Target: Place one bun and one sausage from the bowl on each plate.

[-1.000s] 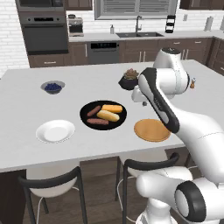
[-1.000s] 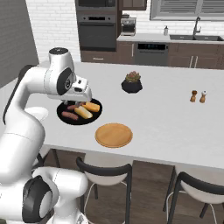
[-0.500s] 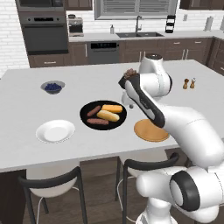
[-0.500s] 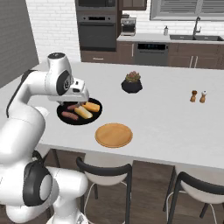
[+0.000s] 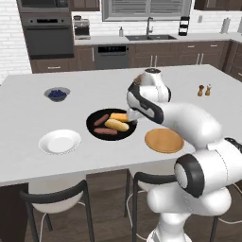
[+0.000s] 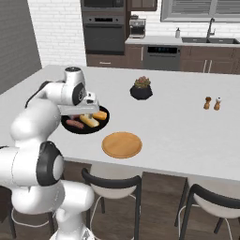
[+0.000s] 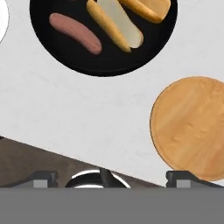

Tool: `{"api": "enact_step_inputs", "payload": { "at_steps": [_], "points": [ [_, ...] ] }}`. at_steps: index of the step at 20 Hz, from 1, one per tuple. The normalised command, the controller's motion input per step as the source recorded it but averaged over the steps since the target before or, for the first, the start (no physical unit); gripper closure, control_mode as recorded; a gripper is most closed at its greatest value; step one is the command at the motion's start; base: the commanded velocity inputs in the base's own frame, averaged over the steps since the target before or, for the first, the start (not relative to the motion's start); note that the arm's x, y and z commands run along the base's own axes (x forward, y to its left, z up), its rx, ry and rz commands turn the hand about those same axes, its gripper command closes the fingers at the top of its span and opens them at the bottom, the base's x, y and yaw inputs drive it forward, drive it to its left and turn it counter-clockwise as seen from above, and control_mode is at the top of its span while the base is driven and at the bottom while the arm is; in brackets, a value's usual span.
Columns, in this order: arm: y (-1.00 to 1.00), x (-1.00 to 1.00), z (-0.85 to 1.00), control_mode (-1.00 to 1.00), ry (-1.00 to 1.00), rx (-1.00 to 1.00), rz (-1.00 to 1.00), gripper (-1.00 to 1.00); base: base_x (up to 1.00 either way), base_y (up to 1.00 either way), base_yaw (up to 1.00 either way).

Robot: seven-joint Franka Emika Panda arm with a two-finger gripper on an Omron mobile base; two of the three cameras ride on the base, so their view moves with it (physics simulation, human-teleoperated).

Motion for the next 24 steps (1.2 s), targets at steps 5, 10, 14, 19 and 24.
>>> {"api": "enact_step_inputs", "payload": {
  "at_steps": [5,10,14,19,24],
  "points": [
    [0.49,0.84,-0.41,-1.0,0.1,-0.01,0.21,-1.0,0.0,0.0,0.0],
    [0.22,0.37,-0.37,-1.0,0.09,-0.01,0.06,-1.0,0.0,0.0,0.0],
    [0.0,0.43,-0.6,-1.0,-0.03,-0.11,0.0,-1.0,0.0,0.0,0.0],
    [0.02,0.28,-0.38,-1.0,-0.1,-0.09,-0.01,-1.0,0.0,0.0,0.0],
    [-0.3,0.35,-0.13,-1.0,0.01,0.03,-0.03,-1.0,0.0,0.0,0.0]
  ]
}}
